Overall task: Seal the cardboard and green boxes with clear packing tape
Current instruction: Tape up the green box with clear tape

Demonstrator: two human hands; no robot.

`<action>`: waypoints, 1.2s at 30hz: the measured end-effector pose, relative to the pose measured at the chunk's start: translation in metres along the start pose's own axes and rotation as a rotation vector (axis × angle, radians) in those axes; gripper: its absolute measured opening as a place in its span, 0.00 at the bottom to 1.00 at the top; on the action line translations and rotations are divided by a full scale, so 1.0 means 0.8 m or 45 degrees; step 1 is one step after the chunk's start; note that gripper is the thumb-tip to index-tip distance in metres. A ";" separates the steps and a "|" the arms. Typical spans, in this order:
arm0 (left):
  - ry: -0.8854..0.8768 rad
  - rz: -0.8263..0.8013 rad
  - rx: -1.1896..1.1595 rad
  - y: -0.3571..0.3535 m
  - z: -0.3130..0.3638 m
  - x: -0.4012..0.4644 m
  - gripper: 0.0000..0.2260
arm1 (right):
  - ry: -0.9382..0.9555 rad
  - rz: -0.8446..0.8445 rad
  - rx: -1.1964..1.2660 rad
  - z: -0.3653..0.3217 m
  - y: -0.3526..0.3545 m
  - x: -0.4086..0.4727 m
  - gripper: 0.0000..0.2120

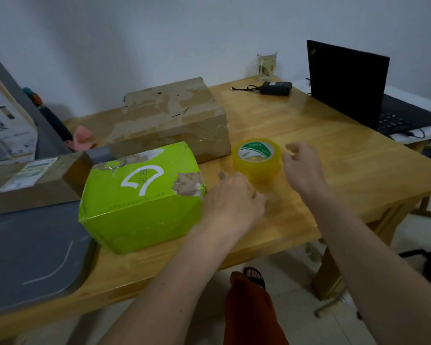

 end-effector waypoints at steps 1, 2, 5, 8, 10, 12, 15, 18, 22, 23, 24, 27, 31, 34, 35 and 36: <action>0.003 0.028 0.053 0.003 -0.001 0.000 0.11 | 0.066 0.051 -0.034 -0.002 0.009 -0.023 0.10; 0.004 0.060 0.094 0.006 0.000 0.000 0.11 | 0.109 0.023 -0.082 -0.004 0.010 -0.048 0.05; 0.015 0.118 0.174 0.012 0.004 0.001 0.11 | 0.200 -0.314 -0.293 -0.017 -0.014 -0.129 0.01; 0.044 0.101 0.218 0.007 0.005 -0.002 0.10 | 0.468 -0.376 -0.597 -0.045 -0.039 -0.163 0.09; 0.066 0.095 0.215 0.005 0.002 -0.007 0.10 | 0.469 -0.320 -0.682 -0.057 -0.048 -0.159 0.13; 0.082 0.104 0.198 0.005 -0.003 -0.013 0.11 | 0.387 -0.330 -0.659 -0.059 -0.052 -0.151 0.12; 0.092 0.119 0.221 0.006 -0.012 -0.017 0.11 | 0.422 -0.516 -0.726 -0.051 -0.049 -0.152 0.12; 0.104 0.127 0.238 0.002 -0.017 -0.020 0.10 | 0.542 -0.548 -0.874 -0.040 -0.031 -0.161 0.10; 0.113 0.146 0.214 -0.007 -0.023 -0.023 0.09 | 0.591 -0.548 -1.054 -0.021 -0.002 -0.168 0.05; 0.124 0.153 0.199 -0.008 -0.025 -0.024 0.09 | 0.571 -0.539 -1.080 -0.015 0.008 -0.166 0.03; 0.136 0.157 0.176 -0.010 -0.028 -0.026 0.10 | 0.539 -0.524 -1.103 -0.008 0.019 -0.163 0.03; 0.177 0.157 0.052 -0.021 -0.036 -0.033 0.13 | 0.458 -0.439 -1.120 0.007 0.046 -0.151 0.09; 0.193 0.149 -0.088 -0.034 -0.046 -0.042 0.12 | 0.452 -0.166 -0.992 0.005 0.055 -0.138 0.10; 0.190 0.205 -0.167 -0.032 -0.049 -0.044 0.06 | 0.473 -0.180 -0.886 0.001 0.039 -0.135 0.09; 0.191 0.224 -0.185 -0.031 -0.050 -0.044 0.05 | 0.468 -0.205 -0.874 0.001 0.034 -0.134 0.08; 0.192 0.240 -0.200 -0.031 -0.051 -0.044 0.06 | 0.455 -0.226 -0.872 0.002 0.029 -0.132 0.07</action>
Point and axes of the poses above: each hand's wrist, its own x-axis towards the middle knuckle, its own y-axis out of the back of the hand, z = x × y, the point moved 5 cm from there along x, towards the middle knuckle, and after that the axes turned 8 degrees about -x, right-handed, at the moved point
